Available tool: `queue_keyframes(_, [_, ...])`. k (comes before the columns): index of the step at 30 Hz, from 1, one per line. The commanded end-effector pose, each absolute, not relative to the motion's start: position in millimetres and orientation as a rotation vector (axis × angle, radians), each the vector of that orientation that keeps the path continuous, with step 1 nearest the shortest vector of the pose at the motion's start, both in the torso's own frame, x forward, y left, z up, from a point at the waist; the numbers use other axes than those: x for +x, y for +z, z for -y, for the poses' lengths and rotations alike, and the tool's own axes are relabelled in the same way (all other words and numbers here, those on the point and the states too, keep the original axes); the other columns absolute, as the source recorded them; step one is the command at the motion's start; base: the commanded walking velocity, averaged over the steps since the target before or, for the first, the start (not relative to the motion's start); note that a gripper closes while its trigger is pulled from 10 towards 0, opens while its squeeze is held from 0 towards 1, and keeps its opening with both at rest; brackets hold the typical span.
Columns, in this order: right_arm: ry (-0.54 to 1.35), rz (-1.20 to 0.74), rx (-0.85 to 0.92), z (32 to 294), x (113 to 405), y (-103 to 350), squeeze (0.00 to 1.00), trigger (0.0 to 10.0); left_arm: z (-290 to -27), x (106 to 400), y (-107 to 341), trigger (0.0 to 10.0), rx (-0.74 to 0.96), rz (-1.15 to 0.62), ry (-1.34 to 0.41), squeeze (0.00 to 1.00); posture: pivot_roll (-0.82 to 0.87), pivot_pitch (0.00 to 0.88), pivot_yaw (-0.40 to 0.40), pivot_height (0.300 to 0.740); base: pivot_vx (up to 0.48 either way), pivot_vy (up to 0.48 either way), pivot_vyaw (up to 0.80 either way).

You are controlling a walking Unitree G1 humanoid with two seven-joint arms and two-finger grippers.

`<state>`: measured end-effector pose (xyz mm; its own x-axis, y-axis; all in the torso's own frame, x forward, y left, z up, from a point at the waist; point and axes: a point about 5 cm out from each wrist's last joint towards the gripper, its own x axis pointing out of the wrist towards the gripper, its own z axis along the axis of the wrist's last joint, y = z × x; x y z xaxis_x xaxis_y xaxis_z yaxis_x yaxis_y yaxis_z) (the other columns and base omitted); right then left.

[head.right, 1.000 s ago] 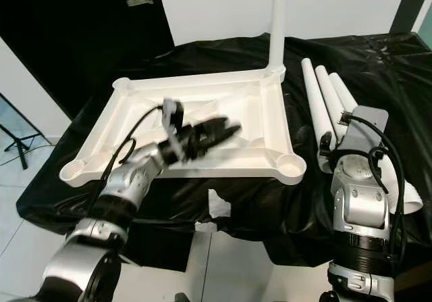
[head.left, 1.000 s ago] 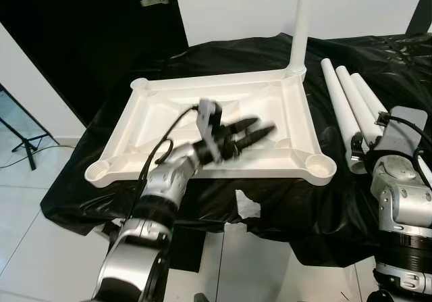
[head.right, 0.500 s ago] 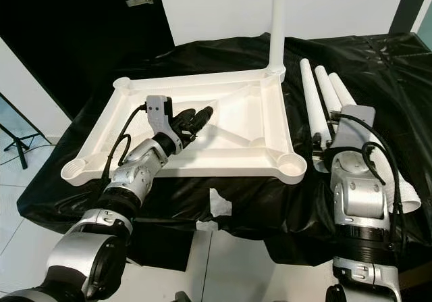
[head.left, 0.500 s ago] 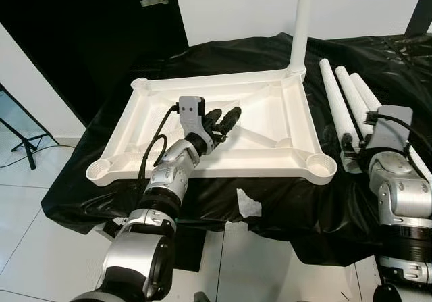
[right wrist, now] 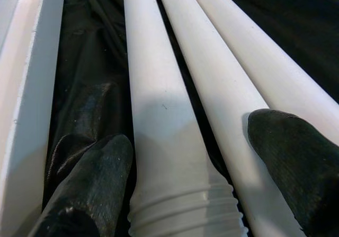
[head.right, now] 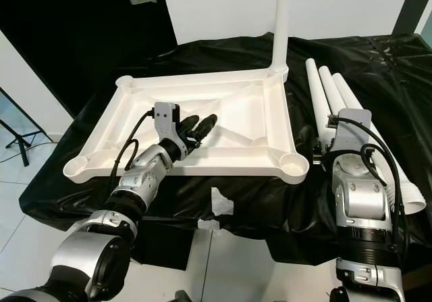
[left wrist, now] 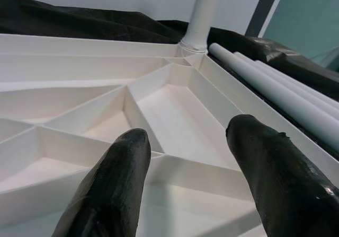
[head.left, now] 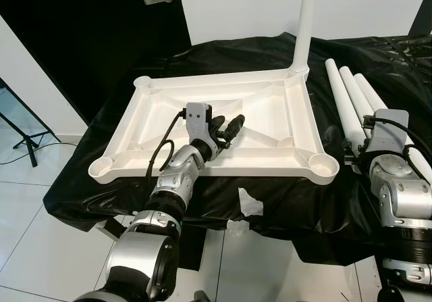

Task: Building children table

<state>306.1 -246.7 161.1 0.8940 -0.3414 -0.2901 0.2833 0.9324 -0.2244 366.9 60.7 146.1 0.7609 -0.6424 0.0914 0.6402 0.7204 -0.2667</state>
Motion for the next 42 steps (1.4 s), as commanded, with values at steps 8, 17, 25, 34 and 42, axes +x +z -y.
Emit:
queue_keyframes(8, [-0.277, -0.577, -0.096, 246, 308, 117, 0.00, 10.0, -57, 371, 147, 10.0, -0.272, -0.008, -0.664, 0.00, -0.19, 0.000, 0.098, 0.740, 0.000, 0.000, 0.00])
queue_keyframes(17, [-0.277, -0.614, -0.047, 247, 313, 115, 0.00, 10.0, -60, 369, 142, 10.0, -0.268, -0.021, -0.644, 0.00, -0.18, 0.000, 0.096, 0.740, 0.000, 0.000, 0.00])
queue_keyframes(25, [-0.329, -0.622, -0.012, 251, 312, 115, 0.00, 10.0, -54, 367, 139, 10.0, -0.246, -0.025, -0.658, 0.00, -0.17, 0.000, 0.099, 0.740, 0.000, 0.000, 0.00])
queue_keyframes(34, [-0.327, -0.720, 0.030, 237, 290, 80, 0.00, 10.0, -50, 361, 128, 10.0, -0.232, -0.051, -0.631, 0.00, -0.19, 0.000, 0.118, 0.740, 0.000, 0.000, 0.00])
queue_keyframes(42, [-0.332, -0.757, 0.050, 233, 281, 69, 0.00, 10.0, -45, 358, 124, 10.0, -0.226, -0.061, -0.635, 0.00, -0.19, 0.000, 0.121, 0.740, 0.000, 0.000, 0.00])
